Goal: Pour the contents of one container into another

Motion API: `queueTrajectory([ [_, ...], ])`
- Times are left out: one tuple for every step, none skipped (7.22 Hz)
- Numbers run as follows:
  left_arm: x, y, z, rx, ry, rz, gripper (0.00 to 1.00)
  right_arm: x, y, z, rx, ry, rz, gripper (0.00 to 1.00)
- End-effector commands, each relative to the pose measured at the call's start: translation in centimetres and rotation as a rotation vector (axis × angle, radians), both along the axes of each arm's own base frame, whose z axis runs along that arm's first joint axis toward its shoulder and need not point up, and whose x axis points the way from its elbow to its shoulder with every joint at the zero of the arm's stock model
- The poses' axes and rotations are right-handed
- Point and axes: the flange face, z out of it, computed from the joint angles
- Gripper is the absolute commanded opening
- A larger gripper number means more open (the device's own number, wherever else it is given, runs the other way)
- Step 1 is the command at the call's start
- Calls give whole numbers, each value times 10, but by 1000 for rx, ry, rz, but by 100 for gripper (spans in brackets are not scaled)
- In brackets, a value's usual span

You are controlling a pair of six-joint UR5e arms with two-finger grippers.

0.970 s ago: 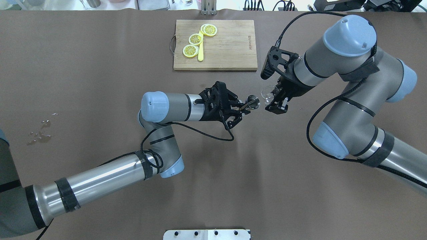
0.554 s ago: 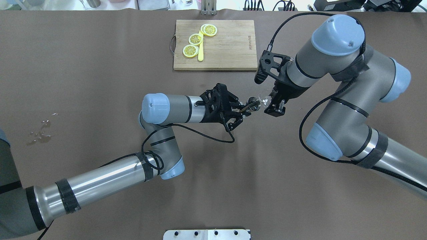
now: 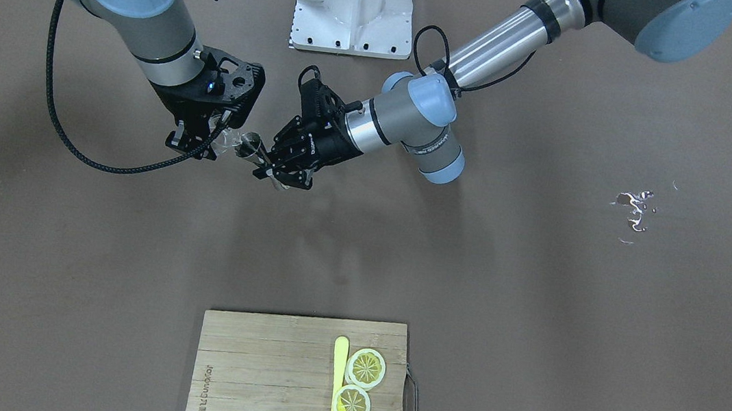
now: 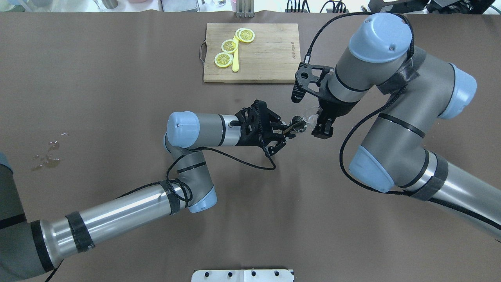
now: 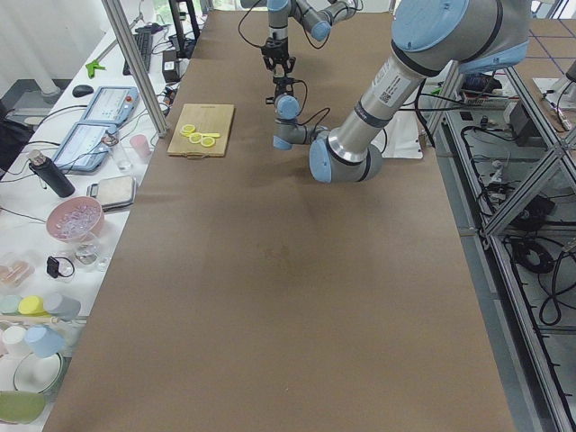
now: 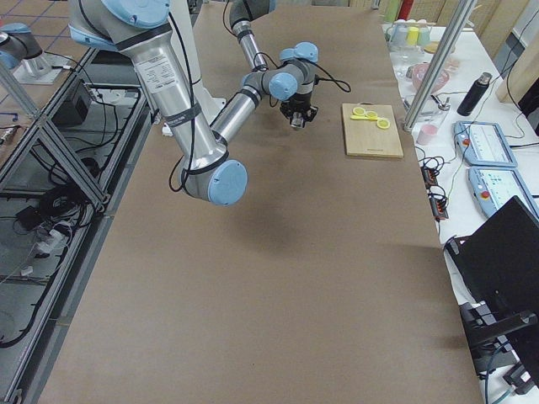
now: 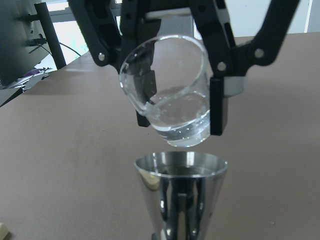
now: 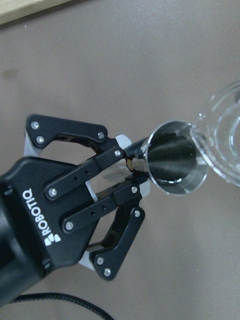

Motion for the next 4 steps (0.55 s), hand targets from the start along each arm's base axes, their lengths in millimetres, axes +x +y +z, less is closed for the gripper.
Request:
queueTrajectory([
  [0,1,-1,2,2,0,0,-8,9,0,21,40,-38,0],
  [0,1,0,2,0,0,0,-10,11,1,26,56,-37,0],
  [0,1,0,0,0,1,0,-12,10,-2,29,70,-49,0],
  [0,1,0,0,0,1,0,-12,8,-9,40,99,-56,0],
])
